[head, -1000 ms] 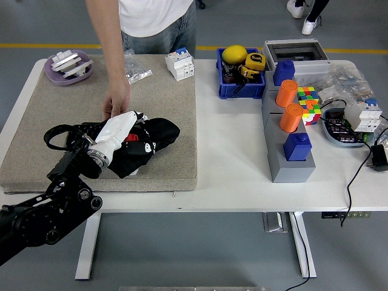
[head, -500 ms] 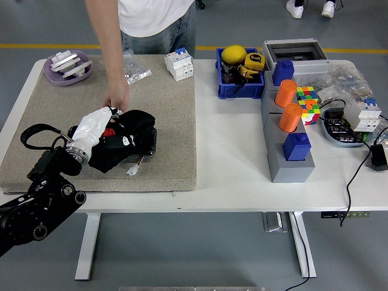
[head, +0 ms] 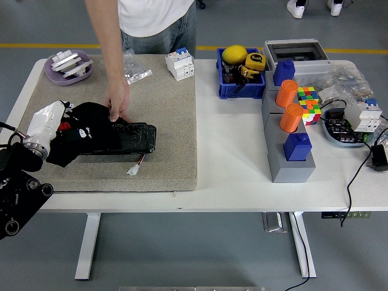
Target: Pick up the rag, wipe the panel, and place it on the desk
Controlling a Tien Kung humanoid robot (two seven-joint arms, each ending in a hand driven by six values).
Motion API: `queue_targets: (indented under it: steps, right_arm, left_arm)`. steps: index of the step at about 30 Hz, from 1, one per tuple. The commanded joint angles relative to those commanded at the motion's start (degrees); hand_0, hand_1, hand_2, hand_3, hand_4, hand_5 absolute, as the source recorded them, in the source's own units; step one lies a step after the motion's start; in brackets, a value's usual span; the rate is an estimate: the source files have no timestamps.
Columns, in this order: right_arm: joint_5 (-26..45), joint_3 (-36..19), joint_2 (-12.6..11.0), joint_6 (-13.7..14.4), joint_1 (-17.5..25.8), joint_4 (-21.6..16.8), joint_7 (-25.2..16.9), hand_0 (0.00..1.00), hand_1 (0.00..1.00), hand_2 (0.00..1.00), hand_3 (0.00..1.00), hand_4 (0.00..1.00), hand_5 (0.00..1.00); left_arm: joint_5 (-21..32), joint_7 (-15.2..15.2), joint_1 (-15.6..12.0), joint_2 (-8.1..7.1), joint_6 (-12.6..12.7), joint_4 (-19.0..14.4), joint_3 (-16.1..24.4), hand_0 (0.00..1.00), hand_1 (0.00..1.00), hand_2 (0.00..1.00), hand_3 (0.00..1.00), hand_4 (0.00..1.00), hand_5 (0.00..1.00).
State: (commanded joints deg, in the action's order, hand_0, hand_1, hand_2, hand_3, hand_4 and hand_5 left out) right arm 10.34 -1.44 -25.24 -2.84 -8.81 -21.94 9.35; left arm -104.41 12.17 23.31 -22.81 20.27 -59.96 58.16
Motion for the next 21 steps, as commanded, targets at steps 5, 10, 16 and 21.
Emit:
queue_targets:
  steps: [5,10,16,21]
  right_arm:
    - [-1.4,-1.3,0.0,0.0,0.1,-0.4,0.0,0.767,0.697,0.712,0.682,0.998,0.52]
    - [-2.6,-2.5,0.1,0.0,0.2,-0.7,0.0,0.767,0.698,0.711,0.682,0.998,0.52]
    - [-3.9,-3.8,0.1,0.0,0.1,-1.1,0.0,0.767,0.698,0.713,0.682,0.998,0.521]
    - [-4.0,-3.9,0.0,0.0,0.1,-1.1,0.0,0.767,0.698,0.712,0.682,0.998,0.521]
  left_arm:
    - [-0.5,-0.4,-1.0,-1.14,0.0,1.0,1.7,0.157,0.165,0.488,0.454,0.411,0.002]
    - [-1.0,-0.6,-1.8,-1.6,-0.1,1.5,3.1,0.155,0.165,0.488,0.454,0.412,0.002]
    - [-1.0,-0.8,-2.1,-1.87,0.2,2.0,4.2,0.156,0.166,0.487,0.455,0.415,0.002]
    - [-0.5,-1.0,-2.1,-1.92,0.2,2.0,4.0,0.155,0.168,0.488,0.456,0.418,0.002]
